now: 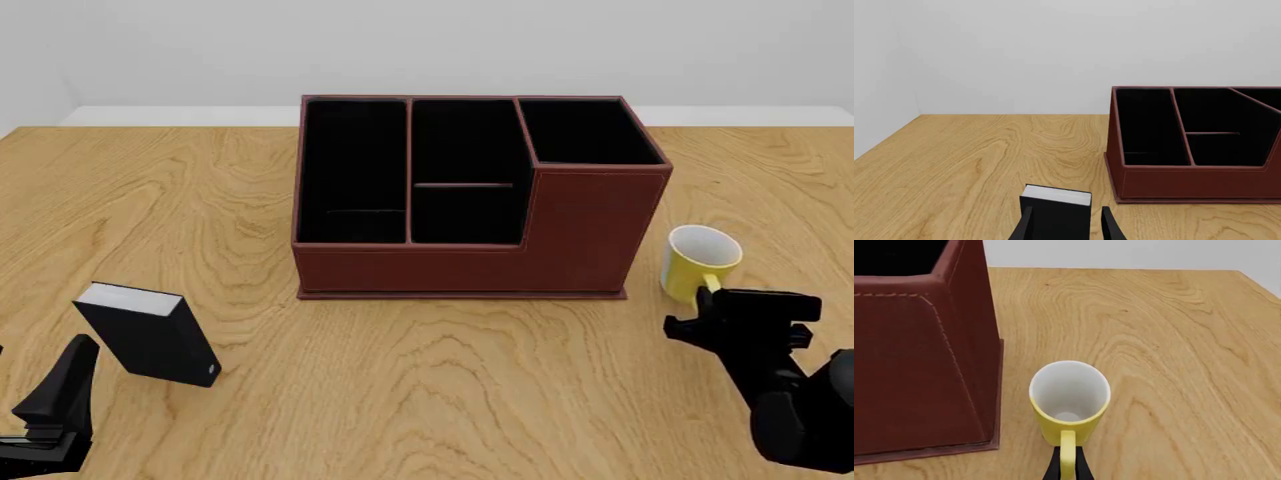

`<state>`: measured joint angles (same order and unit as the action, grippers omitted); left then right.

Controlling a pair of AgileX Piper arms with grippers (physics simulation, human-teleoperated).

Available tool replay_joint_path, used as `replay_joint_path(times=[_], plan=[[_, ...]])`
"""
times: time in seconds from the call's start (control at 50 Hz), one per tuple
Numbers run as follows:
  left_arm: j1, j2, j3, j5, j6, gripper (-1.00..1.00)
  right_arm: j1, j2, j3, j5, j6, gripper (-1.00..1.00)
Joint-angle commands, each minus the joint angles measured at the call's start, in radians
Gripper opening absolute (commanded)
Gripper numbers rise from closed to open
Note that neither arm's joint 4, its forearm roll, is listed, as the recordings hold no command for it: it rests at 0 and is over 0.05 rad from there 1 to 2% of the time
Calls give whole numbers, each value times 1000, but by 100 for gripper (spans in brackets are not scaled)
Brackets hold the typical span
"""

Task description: Pick up the yellow and white mug and place it to the right of the caddy.

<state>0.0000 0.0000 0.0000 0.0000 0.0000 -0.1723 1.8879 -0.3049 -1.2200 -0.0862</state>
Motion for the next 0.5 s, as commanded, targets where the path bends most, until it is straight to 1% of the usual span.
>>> replay_joint_path(times=[0.02, 0.32, 0.42, 0.44, 0.46, 0.5], plan=[[0, 0, 0, 0, 0, 100, 2, 17, -7, 0, 9, -100], [0, 0, 0, 0, 0, 100, 2, 33, -15, 0, 6, -100], [0, 0, 0, 0, 0, 100, 6, 57, -23, 0, 13, -100], [0, 0, 0, 0, 0, 100, 5, 55, -21, 0, 7, -100], [0, 0, 0, 0, 0, 100, 2, 51, -20, 0, 8, 100], [0, 0, 0, 0, 0, 100, 3, 52, -20, 0, 9, 100]])
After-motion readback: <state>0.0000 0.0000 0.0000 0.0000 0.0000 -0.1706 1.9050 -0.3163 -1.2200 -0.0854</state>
